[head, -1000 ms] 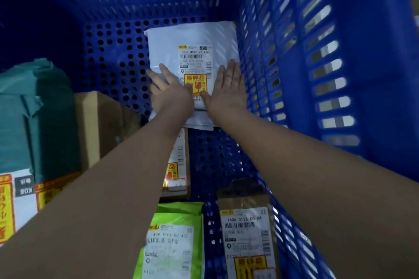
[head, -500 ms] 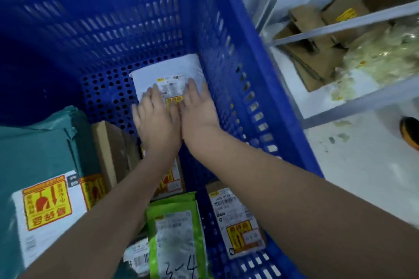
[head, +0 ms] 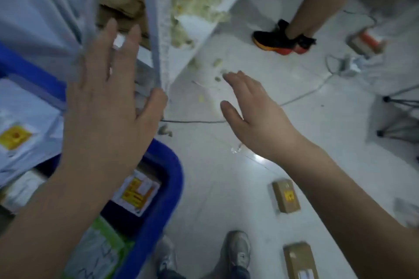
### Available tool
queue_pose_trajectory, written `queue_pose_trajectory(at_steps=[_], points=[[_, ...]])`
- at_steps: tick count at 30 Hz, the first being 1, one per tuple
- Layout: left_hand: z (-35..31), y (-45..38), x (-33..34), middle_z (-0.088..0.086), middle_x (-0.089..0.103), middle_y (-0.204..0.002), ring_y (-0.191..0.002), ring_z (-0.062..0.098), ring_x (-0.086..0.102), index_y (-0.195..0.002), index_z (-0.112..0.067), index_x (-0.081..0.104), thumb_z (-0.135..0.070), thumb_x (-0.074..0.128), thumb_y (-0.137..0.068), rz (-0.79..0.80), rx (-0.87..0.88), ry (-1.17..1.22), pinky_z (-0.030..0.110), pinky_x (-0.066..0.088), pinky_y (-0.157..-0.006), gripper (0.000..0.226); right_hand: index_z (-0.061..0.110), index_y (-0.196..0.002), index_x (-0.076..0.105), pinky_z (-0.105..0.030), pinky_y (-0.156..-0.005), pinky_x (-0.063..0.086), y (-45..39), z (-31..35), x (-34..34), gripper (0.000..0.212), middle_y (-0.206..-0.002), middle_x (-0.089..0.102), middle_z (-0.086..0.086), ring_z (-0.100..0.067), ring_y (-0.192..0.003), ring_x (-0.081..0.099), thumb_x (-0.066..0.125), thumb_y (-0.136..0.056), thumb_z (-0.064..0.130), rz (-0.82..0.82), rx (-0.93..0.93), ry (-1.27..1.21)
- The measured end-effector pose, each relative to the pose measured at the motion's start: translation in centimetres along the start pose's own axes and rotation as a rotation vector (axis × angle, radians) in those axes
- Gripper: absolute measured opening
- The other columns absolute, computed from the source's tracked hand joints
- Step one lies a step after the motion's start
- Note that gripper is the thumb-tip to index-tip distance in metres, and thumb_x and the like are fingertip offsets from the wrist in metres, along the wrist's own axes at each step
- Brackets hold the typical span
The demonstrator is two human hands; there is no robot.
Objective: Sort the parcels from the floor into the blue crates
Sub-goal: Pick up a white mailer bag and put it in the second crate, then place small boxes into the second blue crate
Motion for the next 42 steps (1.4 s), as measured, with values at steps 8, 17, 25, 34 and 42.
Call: queue_pose_trajectory(at_steps=[8,17,25,34,42], points=[[-14.3,8.0,17.0,0.021,0.048,-0.137,-0.128,0.039,0.042,-0.124,-0.006,0.057,-0.040,0.032,-0.082,0.396,0.427,-0.146,0.050,0.034,-0.103,0.060,0.000,-0.138,0.034,-0.037,-0.099,0.035,22.4,-27.3,10.4,0.046,-0.140,0.040,-0.021,-0.035,-0.126,0.042,0.034,-0.100,0.027,0.322,0.975,-0.285],[-19.2,24.4,40.7,0.015,0.036,-0.144,-0.135,0.029,0.031,-0.134,-0.006,0.043,-0.028,0.040,-0.095,1.115,0.487,-0.648,0.036,0.028,-0.108,0.045,0.002,-0.107,0.054,-0.022,-0.080,0.037,46.6,-38.9,19.1,0.024,-0.116,0.059,-0.022,-0.031,-0.110,0.056,0.040,-0.097,0.019,0.438,1.425,-0.649],[-19.7,28.9,51.2,0.021,0.044,-0.130,-0.120,0.036,0.045,-0.131,0.000,0.037,-0.031,0.044,-0.094,1.173,-0.026,-0.506,0.040,0.040,-0.095,0.049,0.008,-0.124,0.050,-0.040,-0.097,0.042,48.5,-47.2,23.9,0.040,-0.121,0.055,-0.014,-0.023,-0.103,0.052,0.037,-0.096,0.033,0.364,1.489,-0.827],[-18.4,29.7,64.2,0.021,0.046,-0.133,-0.120,0.034,0.047,-0.137,-0.001,0.031,-0.025,0.048,-0.093,1.190,0.044,-0.360,0.042,0.040,-0.095,0.053,0.002,-0.121,0.050,-0.031,-0.080,0.042,41.1,-52.4,32.9,0.042,-0.116,0.056,-0.018,-0.029,-0.096,0.054,0.036,-0.094,0.030,0.459,1.460,-0.967],[-15.8,26.3,76.8,0.018,0.009,-0.157,-0.144,0.033,0.011,-0.150,-0.006,-0.007,-0.033,0.045,-0.095,1.236,0.288,-0.401,0.044,0.016,-0.115,0.080,0.015,-0.145,0.025,-0.059,-0.092,0.045,35.3,-58.3,42.1,0.062,-0.142,0.036,-0.019,-0.041,-0.124,0.045,0.030,-0.096,0.052,-0.106,1.836,-1.853]])
Point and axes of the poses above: each hand's wrist, its own y-axis away from the middle knuckle, its own x-axis out of the palm, z = x × y, the point moved 7 cm from there along -y, towards the middle knuckle
